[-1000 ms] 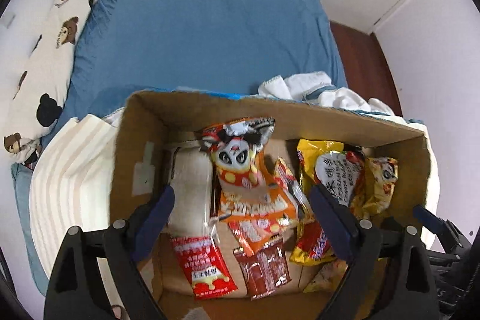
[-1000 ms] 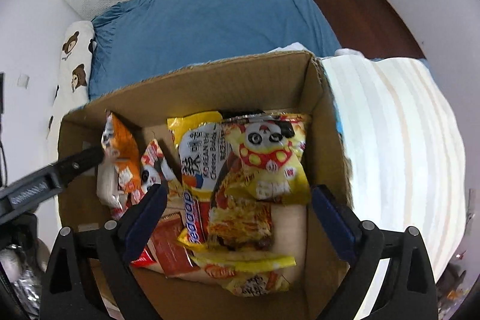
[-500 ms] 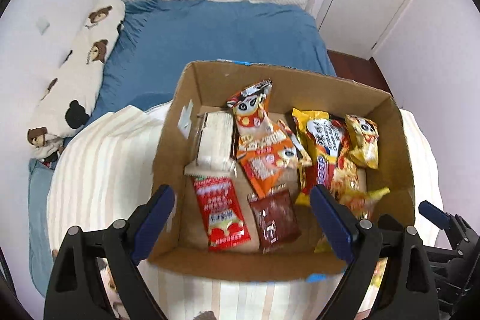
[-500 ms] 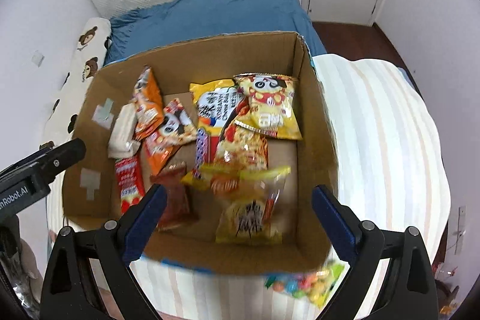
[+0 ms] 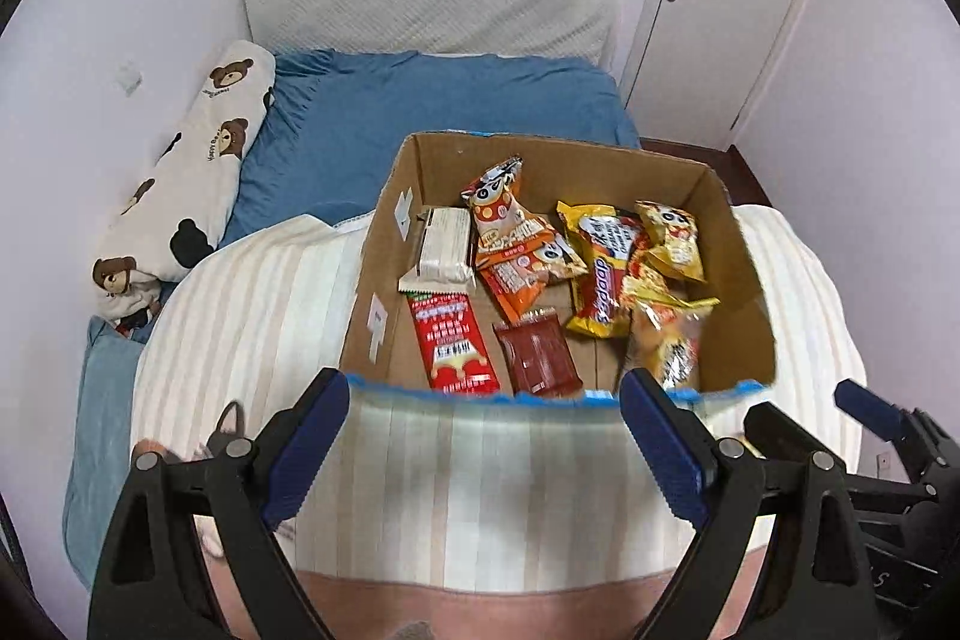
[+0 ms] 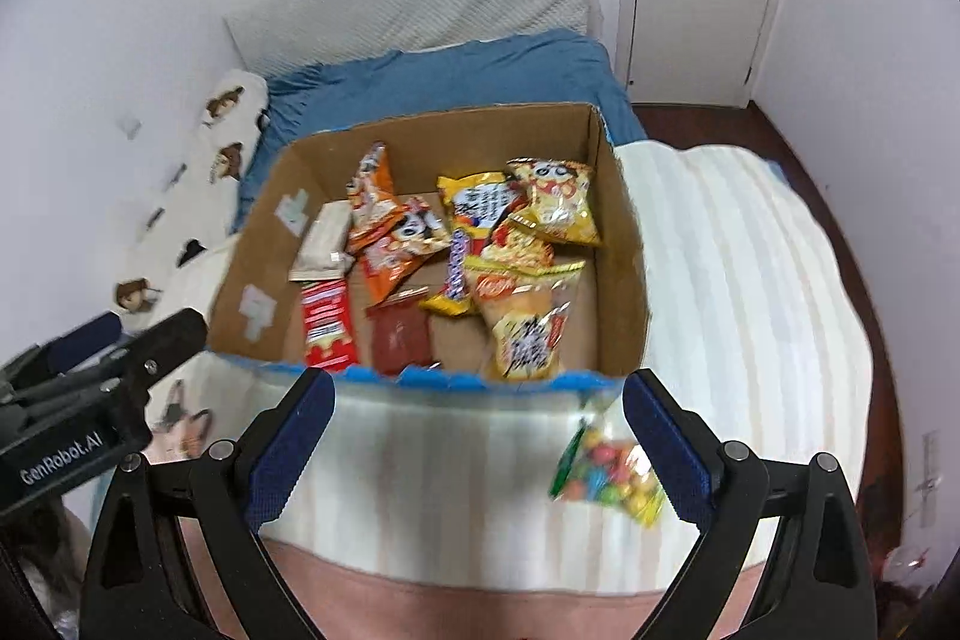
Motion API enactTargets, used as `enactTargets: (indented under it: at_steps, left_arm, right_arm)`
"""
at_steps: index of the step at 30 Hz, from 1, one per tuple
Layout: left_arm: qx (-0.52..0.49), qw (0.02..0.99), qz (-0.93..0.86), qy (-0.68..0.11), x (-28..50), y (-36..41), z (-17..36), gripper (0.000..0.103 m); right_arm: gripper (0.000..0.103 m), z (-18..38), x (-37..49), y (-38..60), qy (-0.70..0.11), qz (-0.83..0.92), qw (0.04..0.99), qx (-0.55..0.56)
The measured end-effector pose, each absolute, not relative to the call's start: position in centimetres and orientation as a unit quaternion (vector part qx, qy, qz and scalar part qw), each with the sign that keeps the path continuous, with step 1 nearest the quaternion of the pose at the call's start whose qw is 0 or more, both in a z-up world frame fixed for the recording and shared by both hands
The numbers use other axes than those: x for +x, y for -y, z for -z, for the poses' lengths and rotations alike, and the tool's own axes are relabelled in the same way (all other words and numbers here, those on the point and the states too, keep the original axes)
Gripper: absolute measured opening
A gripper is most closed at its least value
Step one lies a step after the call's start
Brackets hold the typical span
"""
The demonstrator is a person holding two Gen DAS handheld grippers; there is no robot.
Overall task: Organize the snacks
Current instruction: 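Grasp the yellow egg yolk pastry with the left tool while the right tool grasps the oat biscuit packet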
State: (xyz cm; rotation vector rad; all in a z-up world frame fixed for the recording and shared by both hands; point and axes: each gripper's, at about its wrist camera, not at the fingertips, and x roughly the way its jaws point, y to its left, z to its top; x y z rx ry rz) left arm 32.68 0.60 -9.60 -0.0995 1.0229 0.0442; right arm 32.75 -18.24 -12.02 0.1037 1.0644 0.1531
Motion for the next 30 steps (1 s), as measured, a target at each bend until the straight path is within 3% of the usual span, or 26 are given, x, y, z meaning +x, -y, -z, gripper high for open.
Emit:
enactTargets:
  at_steps: [6,16,25,27,28,30]
  left_arm:
    - [-0.038,0.861,-0.02,-0.506,25.9,0.6,10.8,0.092]
    - [-0.007,0.735,0.026,-0.677,15.6,4.6,25.2,0.092]
    - [0.008,0.679,0.052,-0.732,13.8,7.6,31.4,0.092]
    - [0.019,0.67,0.056,-0.74,13.6,8.3,32.3,0.091]
    - [0.024,0.665,0.061,-0.744,13.5,8.8,32.8,0.091]
    - [0.021,0.659,0.068,-0.748,13.2,9.3,33.2,0.091]
  right_arm:
    - [0.101,13.9,26.1,20.3,-0.543,-0.101,0.83,0.071]
    - [0.101,28.0,13.3,26.7,-0.701,-0.052,0.69,0.172]
    - [0.1,35.9,11.1,26.6,-0.732,-0.041,0.654,0.189]
    - [0.092,36.2,10.8,26.0,-0.728,-0.047,0.662,0.172]
    - [0.078,36.2,10.6,25.9,-0.725,-0.045,0.668,0.16]
    - [0.067,36.1,10.2,26.2,-0.722,-0.047,0.673,0.154]
